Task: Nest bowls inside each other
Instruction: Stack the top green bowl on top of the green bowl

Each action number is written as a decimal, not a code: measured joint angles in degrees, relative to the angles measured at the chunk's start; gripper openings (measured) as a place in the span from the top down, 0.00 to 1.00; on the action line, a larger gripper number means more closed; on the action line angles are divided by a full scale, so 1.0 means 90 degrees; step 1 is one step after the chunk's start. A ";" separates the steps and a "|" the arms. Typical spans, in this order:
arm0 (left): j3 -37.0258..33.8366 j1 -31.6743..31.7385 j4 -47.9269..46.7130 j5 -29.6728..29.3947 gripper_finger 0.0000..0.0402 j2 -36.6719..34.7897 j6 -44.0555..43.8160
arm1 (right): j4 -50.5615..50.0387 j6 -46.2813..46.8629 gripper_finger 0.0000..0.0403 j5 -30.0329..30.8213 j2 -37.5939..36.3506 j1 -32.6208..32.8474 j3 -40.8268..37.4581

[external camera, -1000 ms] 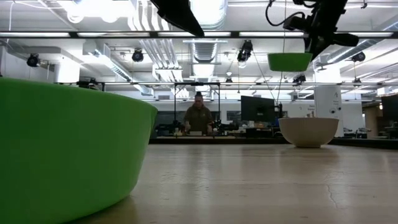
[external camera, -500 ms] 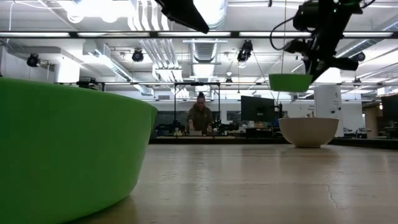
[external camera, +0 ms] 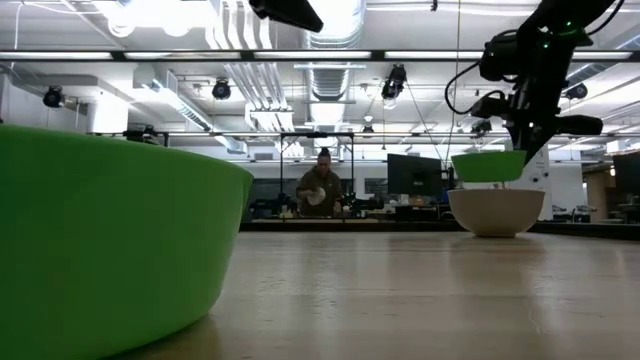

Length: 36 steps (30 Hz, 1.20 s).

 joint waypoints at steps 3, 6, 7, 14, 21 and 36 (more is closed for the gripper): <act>-0.0091 0.0102 0.0097 -0.0002 0.74 -0.0266 -0.0002 | 0.0159 -0.0005 0.98 -0.0005 0.0001 -0.0025 -0.0031; -0.0472 0.0171 0.0614 0.0051 0.74 -0.0618 -0.0089 | 0.0254 -0.0007 0.98 -0.0031 0.0002 -0.0028 -0.0038; -0.0680 0.0181 0.0912 0.0107 0.74 -0.0744 -0.0114 | 0.0274 -0.0008 0.98 -0.0069 0.0002 -0.0028 -0.0040; -0.2291 0.0188 0.2984 0.0199 0.74 -0.1570 -0.0044 | 0.0272 -0.0010 0.98 -0.0087 0.0002 -0.0111 -0.0040; -0.3030 0.0189 0.3557 0.0171 0.74 -0.1985 0.0083 | 0.0266 0.0022 0.98 -0.0100 0.0002 -0.0106 -0.0054; -0.3223 0.0188 0.3536 0.0165 0.74 -0.1997 0.0216 | 0.0202 0.0068 0.98 -0.0086 0.0010 -0.0106 -0.0295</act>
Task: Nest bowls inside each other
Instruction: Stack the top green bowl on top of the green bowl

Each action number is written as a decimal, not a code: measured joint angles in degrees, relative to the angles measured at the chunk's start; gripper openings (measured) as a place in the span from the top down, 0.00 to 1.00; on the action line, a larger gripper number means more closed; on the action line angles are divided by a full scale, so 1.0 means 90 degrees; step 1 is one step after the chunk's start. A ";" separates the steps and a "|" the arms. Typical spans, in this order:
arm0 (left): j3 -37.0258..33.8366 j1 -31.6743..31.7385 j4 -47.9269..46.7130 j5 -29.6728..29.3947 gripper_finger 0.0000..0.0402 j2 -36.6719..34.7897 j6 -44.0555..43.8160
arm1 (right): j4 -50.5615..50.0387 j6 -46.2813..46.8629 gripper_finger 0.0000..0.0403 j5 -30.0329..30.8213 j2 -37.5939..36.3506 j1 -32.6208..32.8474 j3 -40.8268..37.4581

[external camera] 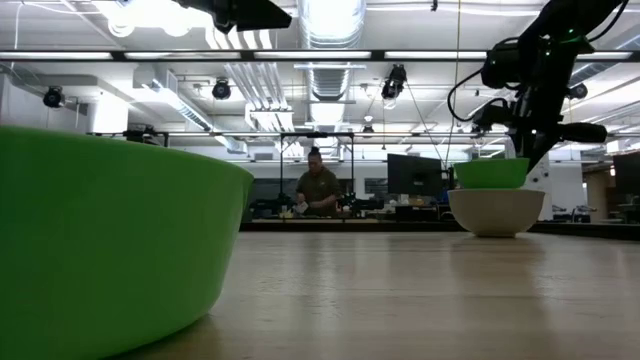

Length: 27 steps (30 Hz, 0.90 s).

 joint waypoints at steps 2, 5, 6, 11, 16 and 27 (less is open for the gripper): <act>-0.0065 0.0002 -0.0019 0.0000 0.74 0.0000 -0.0002 | 0.0004 0.0000 0.98 0.0004 0.0000 0.0000 -0.0017; -0.0205 0.0000 -0.0003 0.0000 0.74 0.0000 -0.0005 | 0.0016 -0.0025 0.98 0.0062 0.0000 0.0000 -0.0034; -0.0252 0.0002 -0.0016 0.0000 0.74 0.0000 -0.0005 | 0.0021 -0.0026 0.98 0.0100 0.0000 0.0000 -0.0034; -0.0492 0.0001 -0.0033 0.0000 0.74 0.0006 -0.0009 | 0.0036 -0.0075 0.98 0.0152 0.0000 0.0000 -0.0044; -0.0746 0.0002 -0.0041 -0.0002 0.74 0.0010 0.0315 | 0.0038 -0.0194 0.98 0.0152 0.0000 0.0000 -0.0073; -0.0745 -0.0002 0.0855 0.0000 0.74 0.0010 0.0668 | 0.0043 -0.0243 0.98 0.0149 0.0000 0.0000 -0.0073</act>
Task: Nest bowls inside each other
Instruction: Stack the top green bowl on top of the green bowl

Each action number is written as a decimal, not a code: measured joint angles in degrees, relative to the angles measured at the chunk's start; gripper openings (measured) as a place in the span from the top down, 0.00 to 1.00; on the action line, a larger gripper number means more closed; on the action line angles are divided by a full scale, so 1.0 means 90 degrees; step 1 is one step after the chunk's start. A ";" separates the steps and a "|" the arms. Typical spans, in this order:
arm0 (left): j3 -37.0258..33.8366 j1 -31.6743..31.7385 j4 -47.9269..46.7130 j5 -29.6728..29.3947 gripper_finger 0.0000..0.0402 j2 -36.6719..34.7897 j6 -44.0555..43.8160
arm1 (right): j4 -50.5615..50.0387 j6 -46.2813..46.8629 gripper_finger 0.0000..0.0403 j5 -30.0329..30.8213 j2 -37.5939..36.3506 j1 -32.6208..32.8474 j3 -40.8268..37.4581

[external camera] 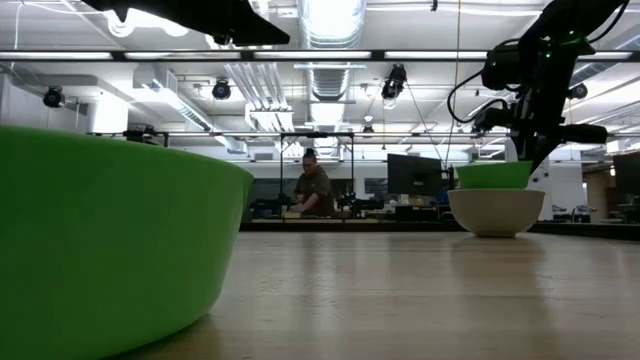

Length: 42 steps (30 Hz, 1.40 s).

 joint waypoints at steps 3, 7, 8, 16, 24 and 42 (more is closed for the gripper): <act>0.0000 0.0000 0.0010 0.0000 0.74 0.0000 0.0000 | 0.0000 0.0000 0.98 0.0000 0.0000 0.0000 0.0000; 0.0000 0.0000 -0.0017 0.0000 0.74 0.0000 -0.0002 | 0.0000 0.0000 0.98 0.0000 -0.0002 0.0000 0.0000; 0.0000 0.0000 -0.0015 0.0000 0.74 0.0000 0.0002 | 0.0000 0.0000 0.98 0.0000 -0.0002 0.0000 0.0000; 0.0000 0.0000 -0.0015 0.0000 0.74 0.0000 0.0005 | 0.0010 0.0000 0.98 0.0000 -0.0002 0.0000 0.0000; 0.0000 0.0000 -0.0015 0.0000 0.74 0.0000 0.0000 | 0.0021 0.0001 0.98 -0.0005 -0.0002 0.0000 0.0000; 0.0000 0.0000 -0.0015 0.0000 0.74 0.0000 -0.0010 | 0.0410 0.0261 0.98 -0.0170 -0.0002 0.0007 -0.0039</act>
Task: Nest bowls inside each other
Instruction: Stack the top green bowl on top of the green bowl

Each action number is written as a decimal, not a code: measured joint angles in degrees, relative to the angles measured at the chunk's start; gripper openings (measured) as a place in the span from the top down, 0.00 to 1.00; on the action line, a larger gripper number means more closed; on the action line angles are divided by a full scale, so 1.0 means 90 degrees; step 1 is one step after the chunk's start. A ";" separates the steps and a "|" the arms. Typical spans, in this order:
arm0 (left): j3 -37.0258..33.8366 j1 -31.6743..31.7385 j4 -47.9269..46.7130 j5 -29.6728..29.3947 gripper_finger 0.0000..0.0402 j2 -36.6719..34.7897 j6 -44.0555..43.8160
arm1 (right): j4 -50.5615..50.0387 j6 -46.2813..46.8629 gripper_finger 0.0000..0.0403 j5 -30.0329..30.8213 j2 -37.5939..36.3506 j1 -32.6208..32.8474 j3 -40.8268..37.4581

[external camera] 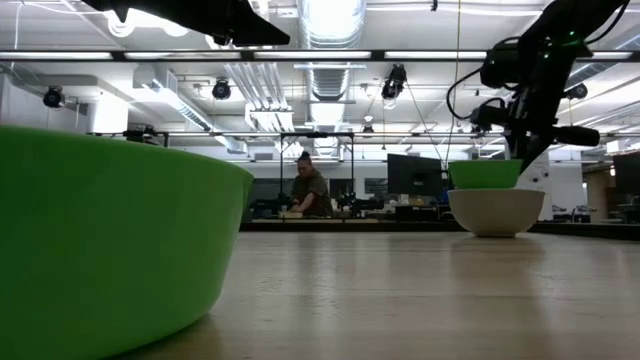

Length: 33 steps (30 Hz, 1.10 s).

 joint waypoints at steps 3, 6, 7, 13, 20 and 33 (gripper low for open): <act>0.0002 0.0000 0.0000 0.0000 0.74 0.0000 -0.0002 | 0.0253 0.0003 0.98 -0.0096 -0.0002 -0.0002 -0.0084; 0.0002 -0.0001 0.0000 0.0000 0.74 0.0000 -0.0002 | 0.0495 -0.0006 0.98 -0.0368 -0.0002 -0.0002 -0.0240; 0.0002 -0.0002 0.0000 0.0000 0.74 0.0000 -0.0002 | 0.0574 -0.0009 0.98 -0.0381 -0.0002 -0.0002 -0.0319; 0.0002 -0.0002 0.0000 0.0000 0.74 0.0000 -0.0002 | 0.0775 0.0026 0.98 -0.0325 -0.0002 -0.0030 -0.0854; 0.0002 -0.0002 0.0000 0.0002 0.74 0.0000 -0.0002 | 0.0785 -0.0074 0.98 -0.0146 -0.0043 -0.0092 -0.0957; 0.0002 -0.0002 0.0000 0.0000 0.74 0.0000 -0.0001 | 0.0658 -0.0086 0.98 -0.0139 -0.0032 -0.0092 -0.0821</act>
